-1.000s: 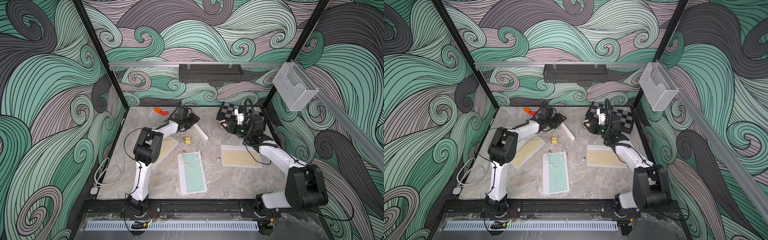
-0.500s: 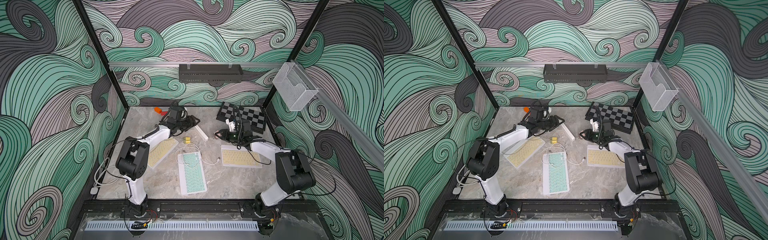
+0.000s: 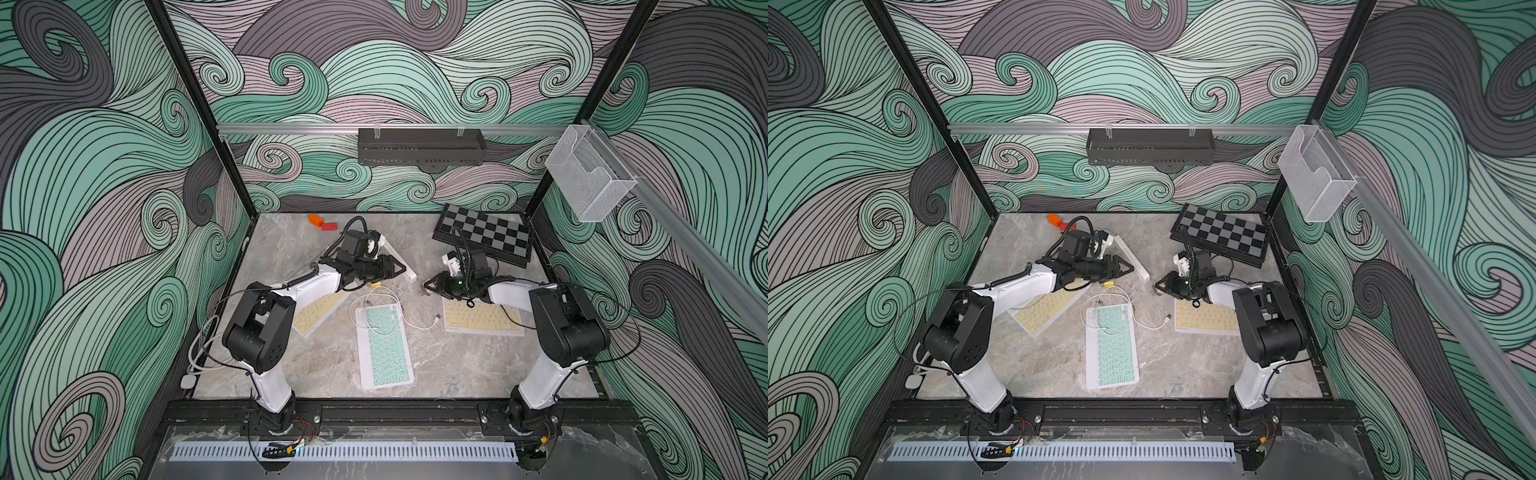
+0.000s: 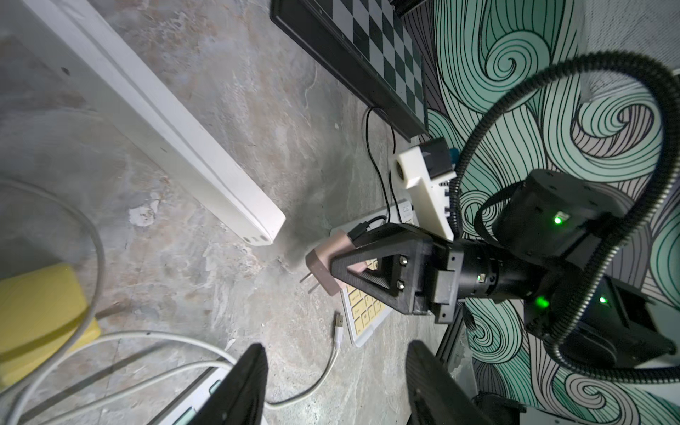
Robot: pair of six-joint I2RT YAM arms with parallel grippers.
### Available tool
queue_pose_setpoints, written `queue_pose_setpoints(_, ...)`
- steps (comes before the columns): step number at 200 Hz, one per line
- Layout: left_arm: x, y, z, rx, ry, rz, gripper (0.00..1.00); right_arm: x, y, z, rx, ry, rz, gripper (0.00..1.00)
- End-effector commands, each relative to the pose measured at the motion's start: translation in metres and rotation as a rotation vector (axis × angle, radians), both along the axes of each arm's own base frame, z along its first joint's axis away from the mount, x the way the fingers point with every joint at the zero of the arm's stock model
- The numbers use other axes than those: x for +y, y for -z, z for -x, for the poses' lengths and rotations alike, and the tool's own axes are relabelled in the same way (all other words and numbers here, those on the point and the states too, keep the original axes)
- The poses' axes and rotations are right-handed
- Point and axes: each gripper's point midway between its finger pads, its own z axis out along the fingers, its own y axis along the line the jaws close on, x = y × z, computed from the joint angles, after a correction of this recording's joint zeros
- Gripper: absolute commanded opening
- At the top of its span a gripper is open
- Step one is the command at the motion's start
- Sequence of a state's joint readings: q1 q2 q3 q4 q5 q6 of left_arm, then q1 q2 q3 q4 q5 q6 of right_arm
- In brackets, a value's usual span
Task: Unplug the wireless keyboard
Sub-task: Place the plug at the center of the board, then pick up the plug from the center of the board.
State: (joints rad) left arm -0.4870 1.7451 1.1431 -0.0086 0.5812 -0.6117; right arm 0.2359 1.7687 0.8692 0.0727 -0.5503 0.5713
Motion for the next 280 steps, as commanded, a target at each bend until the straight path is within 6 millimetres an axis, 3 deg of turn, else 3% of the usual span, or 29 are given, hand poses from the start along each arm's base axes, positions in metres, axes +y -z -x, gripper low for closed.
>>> queue_pose_setpoints(1,-0.003,-0.005,0.003,-0.061,0.039,-0.052,0.61,0.003,-0.009,-0.005,-0.032,-0.008,0.003,0.31)
queue_pose_setpoints(25,-0.002,0.002,0.008,-0.079,0.059,-0.118,0.61,-0.001,-0.007,-0.002,-0.013,0.004,0.029,0.56)
queue_pose_setpoints(54,-0.005,0.007,0.013,-0.117,0.103,-0.198,0.63,-0.005,-0.013,0.003,-0.006,0.007,0.051,0.67)
queue_pose_setpoints(103,-0.035,0.028,0.035,-0.248,0.355,-0.388,0.7,-0.026,-0.045,0.009,-0.038,0.063,0.063,0.68)
queue_pose_setpoints(148,-0.044,0.059,0.029,-0.267,0.435,-0.551,0.74,-0.055,-0.073,0.021,-0.097,0.133,0.065,0.67)
queue_pose_setpoints(198,-0.061,0.086,0.022,-0.251,0.465,-0.625,0.77,-0.065,-0.074,0.031,-0.109,0.151,0.068,0.68)
queue_pose_setpoints(280,-0.084,0.118,0.012,-0.256,0.456,-0.737,0.75,-0.068,-0.072,0.029,-0.11,0.156,0.057,0.68)
